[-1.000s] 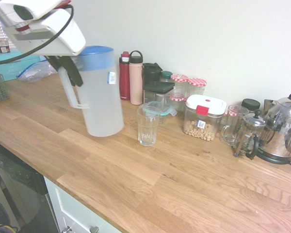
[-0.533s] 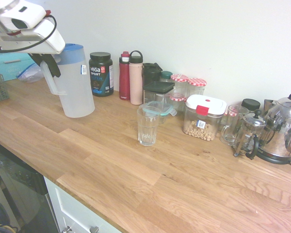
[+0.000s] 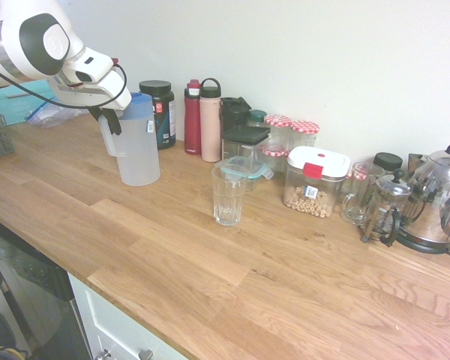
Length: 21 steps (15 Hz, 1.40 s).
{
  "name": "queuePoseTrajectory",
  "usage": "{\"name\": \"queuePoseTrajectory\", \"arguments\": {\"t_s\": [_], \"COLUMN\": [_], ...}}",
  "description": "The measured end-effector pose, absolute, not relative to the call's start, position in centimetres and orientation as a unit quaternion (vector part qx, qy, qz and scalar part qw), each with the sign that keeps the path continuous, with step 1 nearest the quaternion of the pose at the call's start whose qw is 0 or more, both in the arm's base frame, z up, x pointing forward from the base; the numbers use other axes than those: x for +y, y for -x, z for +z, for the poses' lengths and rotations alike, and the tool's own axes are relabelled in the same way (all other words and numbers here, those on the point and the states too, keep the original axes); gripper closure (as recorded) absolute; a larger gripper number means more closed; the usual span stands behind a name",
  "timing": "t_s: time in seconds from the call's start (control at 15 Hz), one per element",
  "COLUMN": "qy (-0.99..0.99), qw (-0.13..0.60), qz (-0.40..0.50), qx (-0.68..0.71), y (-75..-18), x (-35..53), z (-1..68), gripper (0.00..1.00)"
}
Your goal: Pour me some water
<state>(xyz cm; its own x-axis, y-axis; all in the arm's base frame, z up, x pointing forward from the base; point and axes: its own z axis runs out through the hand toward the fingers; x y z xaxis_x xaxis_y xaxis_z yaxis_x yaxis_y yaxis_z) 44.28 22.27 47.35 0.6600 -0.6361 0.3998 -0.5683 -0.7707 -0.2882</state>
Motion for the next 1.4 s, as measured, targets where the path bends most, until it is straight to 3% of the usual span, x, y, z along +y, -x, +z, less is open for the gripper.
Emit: {"name": "queuePoseTrajectory", "arguments": {"t_s": [0.2,0.27,1.2,1.4], "qy": [0.900,0.898,0.902,0.939], "qw": [0.076,0.079,0.050,0.045], "qz": [-0.240,-0.237,-0.234,-0.159], "qx": [0.356,0.362,0.358,0.302], "y": [-44.3,-44.1,-36.6,-32.7], "x": [22.4,22.5,26.9,29.5], "z": [47.2,47.2,48.8,49.3], "gripper": [1.00,0.00,0.00,0.00]}}
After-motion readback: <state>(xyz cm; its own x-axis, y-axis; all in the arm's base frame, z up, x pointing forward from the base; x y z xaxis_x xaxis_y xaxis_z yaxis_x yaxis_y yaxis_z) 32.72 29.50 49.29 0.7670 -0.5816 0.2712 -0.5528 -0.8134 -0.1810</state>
